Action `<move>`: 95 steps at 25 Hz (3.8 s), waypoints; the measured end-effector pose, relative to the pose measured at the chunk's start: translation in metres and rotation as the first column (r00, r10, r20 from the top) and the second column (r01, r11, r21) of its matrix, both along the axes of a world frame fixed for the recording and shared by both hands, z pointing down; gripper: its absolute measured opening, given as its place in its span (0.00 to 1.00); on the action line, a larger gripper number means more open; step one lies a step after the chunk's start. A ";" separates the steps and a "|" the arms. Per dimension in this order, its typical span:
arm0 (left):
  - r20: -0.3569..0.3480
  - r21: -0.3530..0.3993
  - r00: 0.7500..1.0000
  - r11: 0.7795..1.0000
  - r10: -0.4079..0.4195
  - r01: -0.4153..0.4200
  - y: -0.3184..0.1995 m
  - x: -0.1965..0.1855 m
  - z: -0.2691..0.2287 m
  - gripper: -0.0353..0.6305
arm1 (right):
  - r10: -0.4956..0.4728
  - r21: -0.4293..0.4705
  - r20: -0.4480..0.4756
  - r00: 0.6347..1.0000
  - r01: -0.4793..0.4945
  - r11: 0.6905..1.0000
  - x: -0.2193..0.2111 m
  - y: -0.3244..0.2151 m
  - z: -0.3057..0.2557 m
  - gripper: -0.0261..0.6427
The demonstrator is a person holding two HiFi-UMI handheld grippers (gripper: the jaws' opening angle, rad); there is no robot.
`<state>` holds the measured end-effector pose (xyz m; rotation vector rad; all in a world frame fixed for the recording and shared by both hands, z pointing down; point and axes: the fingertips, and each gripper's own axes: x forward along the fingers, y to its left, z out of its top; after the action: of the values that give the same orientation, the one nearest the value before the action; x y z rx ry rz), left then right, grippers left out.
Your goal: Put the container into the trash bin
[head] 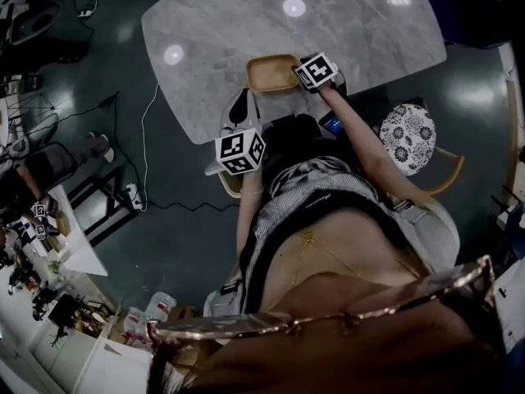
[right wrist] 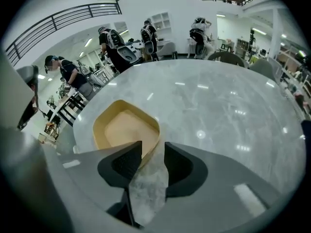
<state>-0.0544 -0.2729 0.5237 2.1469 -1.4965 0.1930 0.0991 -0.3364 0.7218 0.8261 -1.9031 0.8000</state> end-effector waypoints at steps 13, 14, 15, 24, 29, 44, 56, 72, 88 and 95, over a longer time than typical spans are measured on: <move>0.023 -0.020 0.999 0.999 -0.024 0.025 0.011 -0.013 0.007 0.06 | -0.071 0.046 -0.059 0.996 0.074 0.996 -0.006 -0.010 0.001 0.08; 0.031 -0.021 0.999 1.000 -0.020 0.020 0.011 -0.011 0.007 0.06 | -0.079 0.059 -0.055 0.995 0.083 0.995 -0.006 -0.012 -0.005 0.08; 0.037 -0.023 0.999 1.000 -0.016 0.016 0.011 -0.010 0.008 0.06 | -0.087 0.073 -0.049 0.995 0.090 0.993 -0.007 -0.013 -0.013 0.08; -0.004 -0.038 1.000 0.999 0.024 -0.024 0.006 0.002 0.009 0.05 | -0.139 0.168 0.050 0.989 0.129 0.977 -0.020 -0.018 -0.086 0.09; 0.008 -0.040 1.000 0.999 0.030 -0.030 0.003 0.005 0.007 0.05 | -0.161 0.189 0.076 0.984 0.144 0.971 -0.021 -0.013 -0.108 0.09; 0.030 -0.004 0.998 0.999 0.049 -0.049 0.005 0.018 -0.012 0.06 | -0.140 0.254 0.161 0.977 0.096 0.962 -0.006 -0.008 -0.160 0.09; 0.032 0.059 0.998 0.997 0.050 -0.052 0.003 0.028 -0.040 0.05 | -0.101 0.288 0.166 0.981 0.050 0.956 0.017 -0.006 -0.175 0.09; 0.047 0.065 0.998 0.997 -0.047 0.044 0.013 0.038 -0.046 0.05 | -0.209 0.316 0.209 0.955 0.136 0.939 0.025 -0.004 -0.196 0.09; 0.010 0.136 0.969 0.961 -0.246 0.242 0.057 -0.001 -0.056 0.05 | -0.397 0.371 0.215 0.892 0.301 0.879 -0.026 0.017 -0.213 0.09; 0.023 0.121 0.944 0.938 -0.330 0.325 0.106 -0.052 -0.059 0.05 | -0.484 0.375 0.216 0.848 0.386 0.843 -0.088 0.054 -0.224 0.09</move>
<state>-0.1066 -0.1664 0.4651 1.9507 -1.9047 0.0342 0.0107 -0.2823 0.4982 0.4237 -2.4222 0.3453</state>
